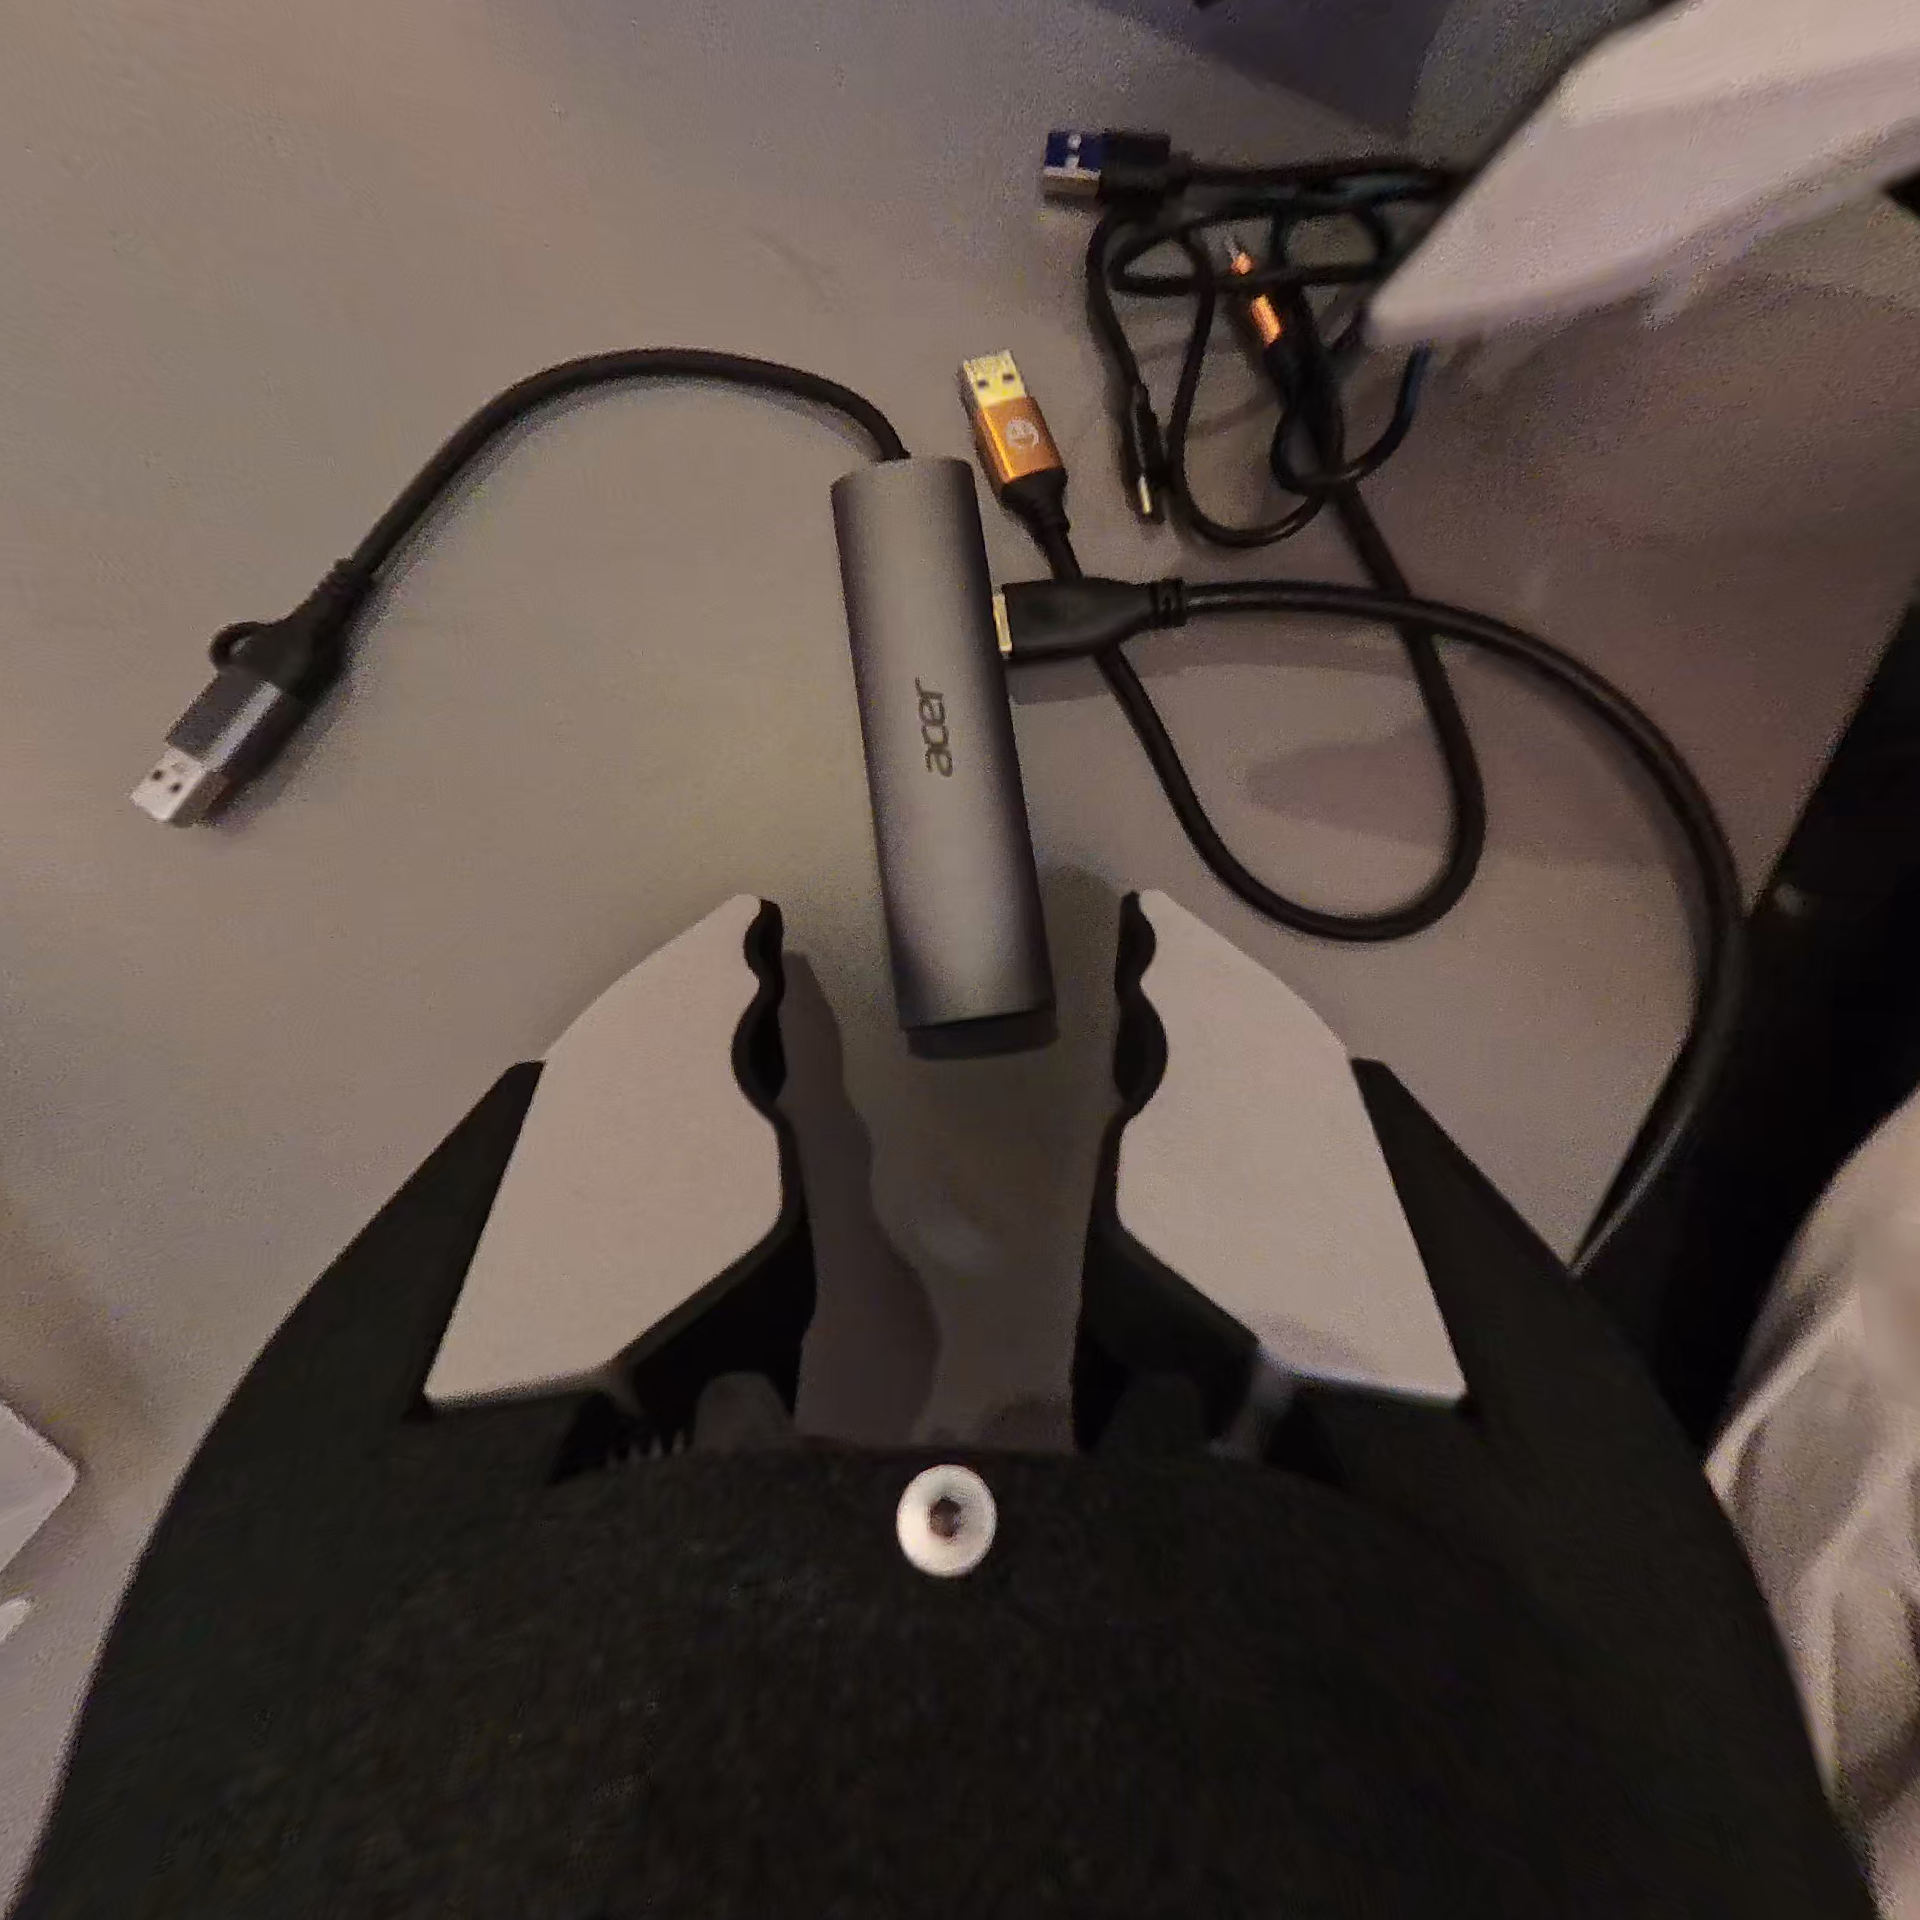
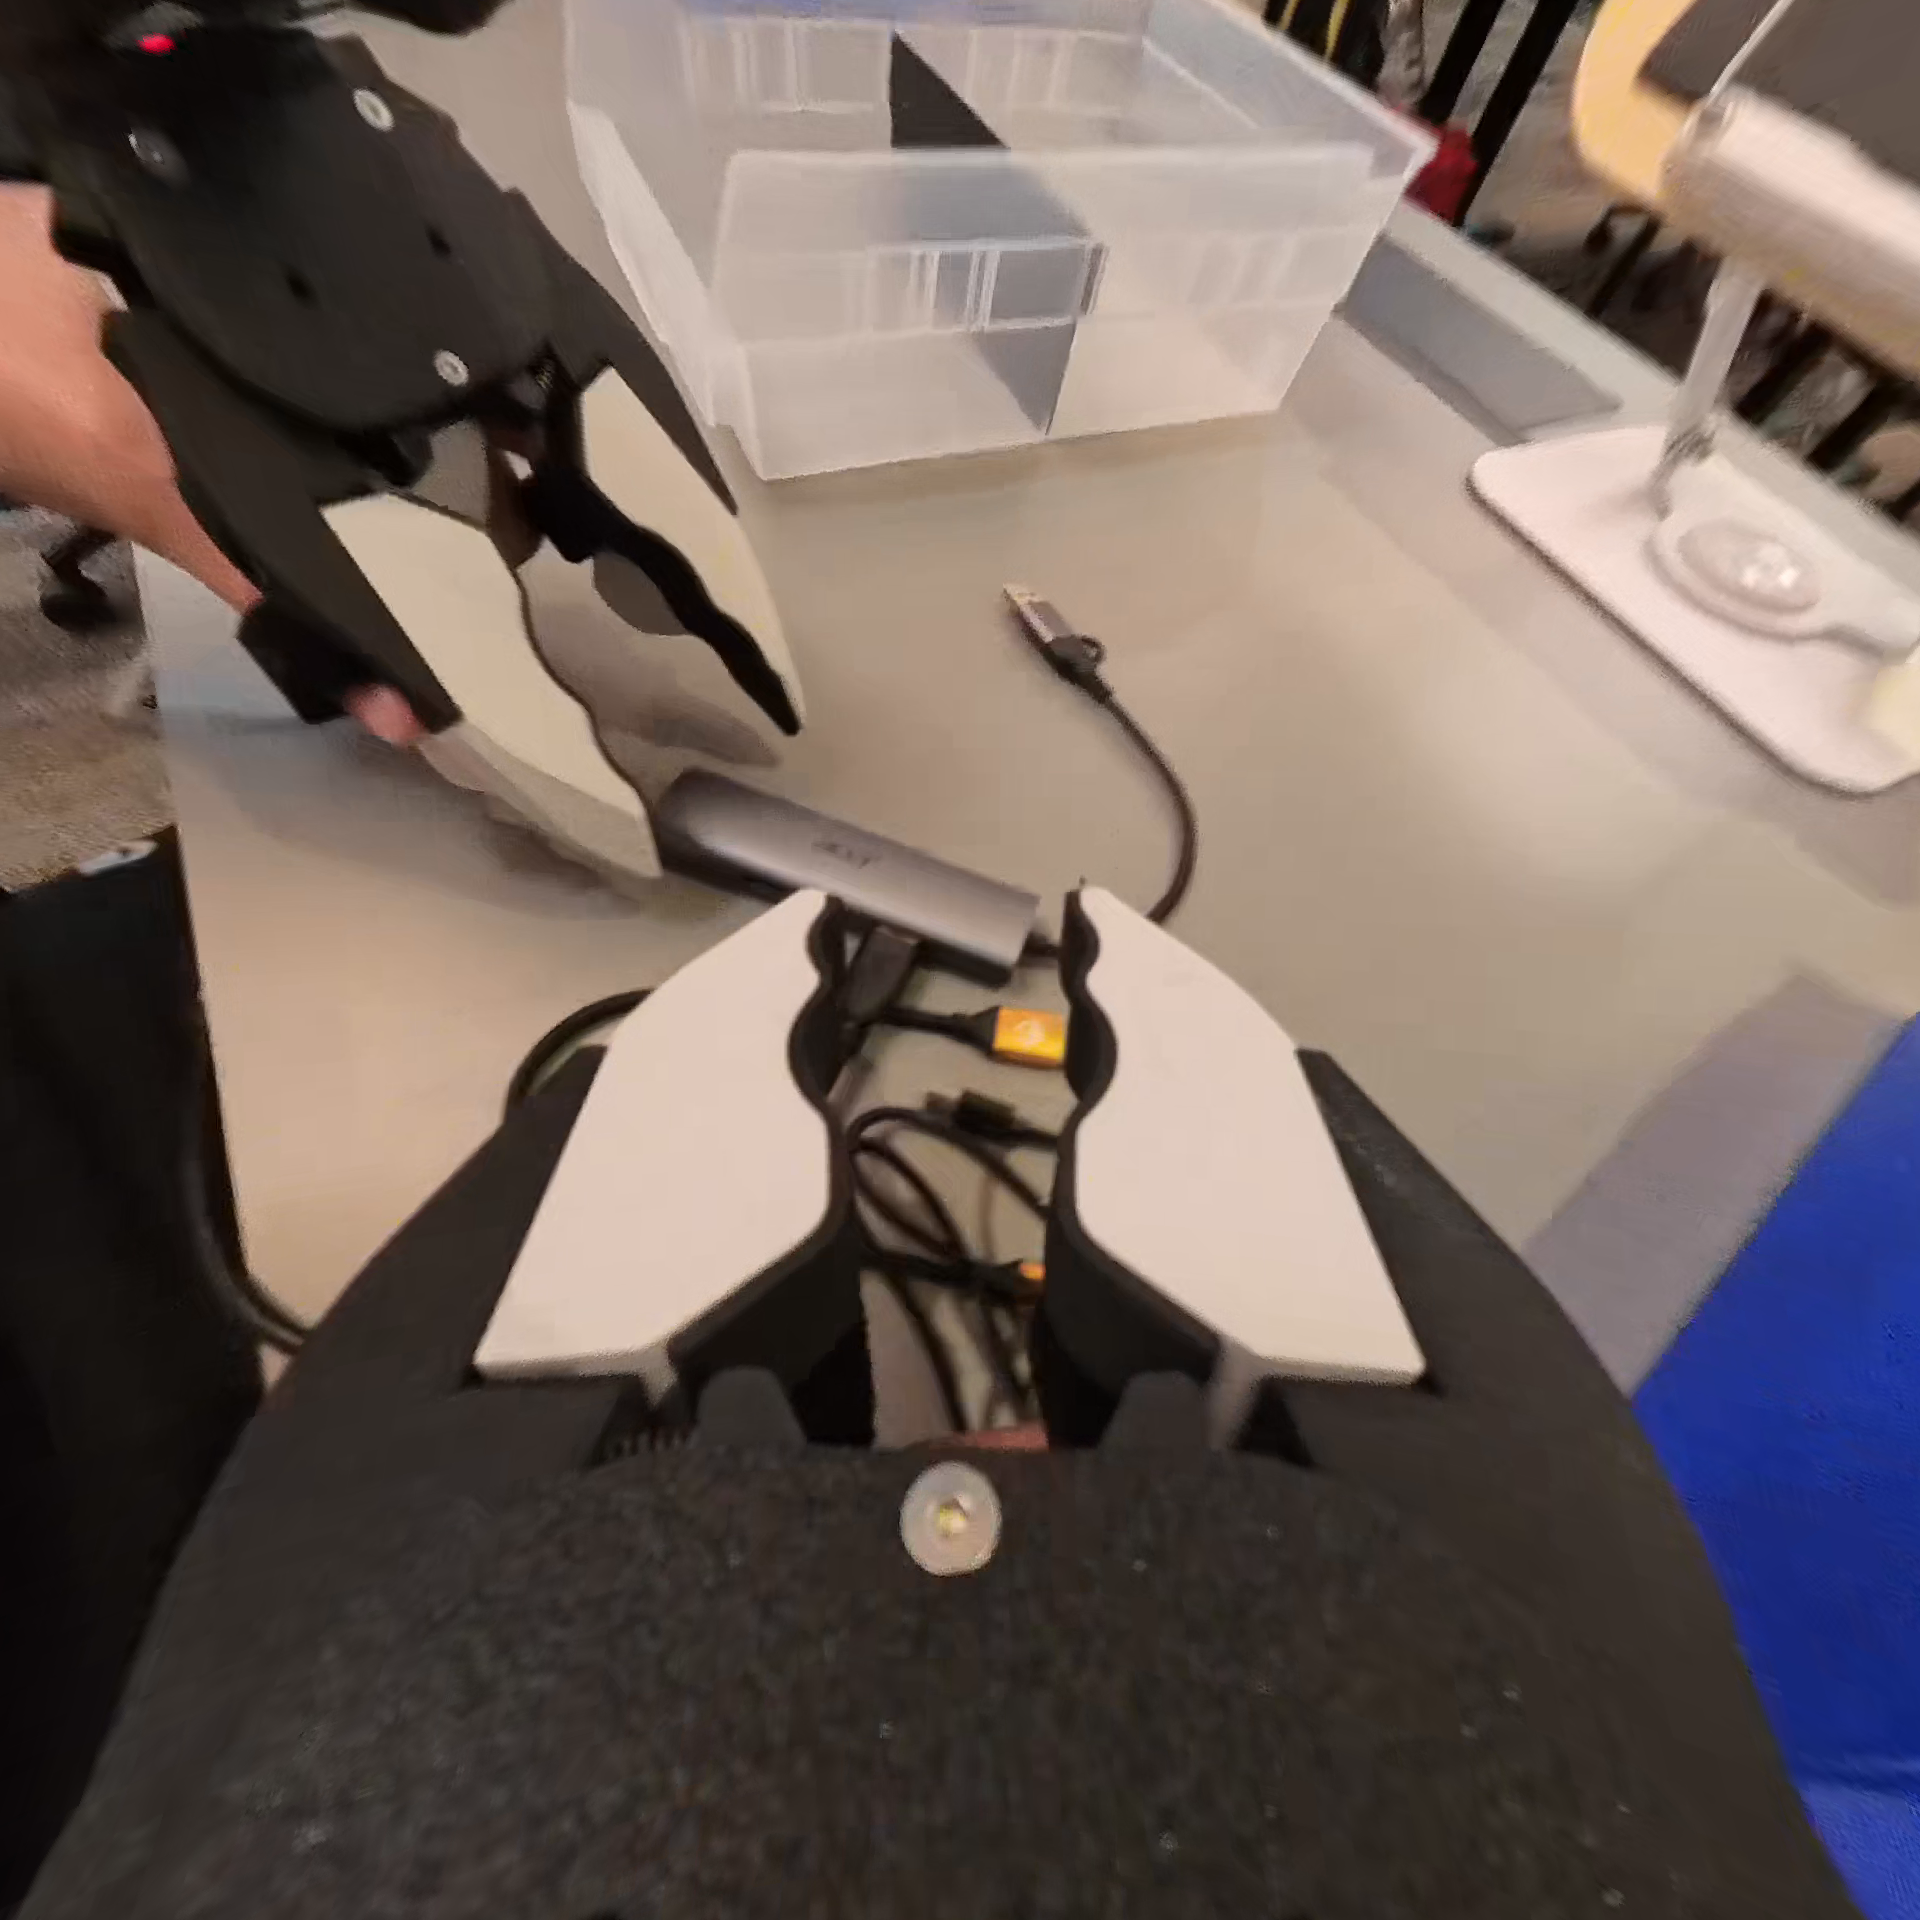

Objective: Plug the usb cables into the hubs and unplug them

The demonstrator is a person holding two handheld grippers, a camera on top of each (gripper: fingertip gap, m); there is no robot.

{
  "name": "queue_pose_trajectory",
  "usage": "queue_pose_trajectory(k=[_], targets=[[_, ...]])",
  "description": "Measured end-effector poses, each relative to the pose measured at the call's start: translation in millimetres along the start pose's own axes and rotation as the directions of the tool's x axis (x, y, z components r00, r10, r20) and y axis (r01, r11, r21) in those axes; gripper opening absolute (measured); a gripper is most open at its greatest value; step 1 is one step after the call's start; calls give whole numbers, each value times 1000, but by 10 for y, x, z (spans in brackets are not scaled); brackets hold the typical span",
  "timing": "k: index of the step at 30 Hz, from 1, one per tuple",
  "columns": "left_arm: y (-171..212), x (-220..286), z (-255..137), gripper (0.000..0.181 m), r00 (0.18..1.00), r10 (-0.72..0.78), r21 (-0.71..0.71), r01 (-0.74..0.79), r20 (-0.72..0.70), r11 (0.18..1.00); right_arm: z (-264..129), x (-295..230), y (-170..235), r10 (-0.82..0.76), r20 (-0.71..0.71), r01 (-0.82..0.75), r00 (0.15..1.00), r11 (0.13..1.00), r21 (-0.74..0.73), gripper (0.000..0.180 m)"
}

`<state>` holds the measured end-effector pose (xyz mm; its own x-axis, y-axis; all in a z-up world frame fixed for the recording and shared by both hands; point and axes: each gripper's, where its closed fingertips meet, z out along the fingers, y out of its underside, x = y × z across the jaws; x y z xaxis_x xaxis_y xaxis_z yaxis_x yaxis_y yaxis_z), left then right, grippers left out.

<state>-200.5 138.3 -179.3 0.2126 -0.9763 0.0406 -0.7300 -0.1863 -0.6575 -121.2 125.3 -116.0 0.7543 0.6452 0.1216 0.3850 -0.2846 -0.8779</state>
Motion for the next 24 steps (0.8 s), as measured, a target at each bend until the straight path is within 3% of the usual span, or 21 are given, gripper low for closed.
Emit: queue_pose_trajectory(k=[3, 5, 9, 14, 18, 24], targets=[[37, 34, 151, 58, 1000, 2, -46, -2, 13, 999, -11, -92, 144, 119, 43, -119, 992, 993, 9, 40], [5, 38, 188, 35, 999, 38, -14, -38, 37, 999, -4, -68, 186, 153, 61, -154, 986, 988, 1, 41], [-4, 33, 194, 32, 999, 28, -27, -27, 37, 999, 17, -29, 192, 203, 78, -204, 976, 979, -6, 45], [-123, 38, -100, 30, 978, -134, 25, 140, -159, 990, -156, -14, -61, -146, 14, 145, 989, 987, 63, 47], [-397, -35, -608, 31, 956, -149, 67, 170, -251, 983, -204, 33, -220, -297, 21, 295, 955, 953, 65, 55], [-801, 43, -1049, 31, 925, -57, 28, 73, -375, 997, -115, 52, -805, -624, -91, 630, 776, 763, 146, 48]])
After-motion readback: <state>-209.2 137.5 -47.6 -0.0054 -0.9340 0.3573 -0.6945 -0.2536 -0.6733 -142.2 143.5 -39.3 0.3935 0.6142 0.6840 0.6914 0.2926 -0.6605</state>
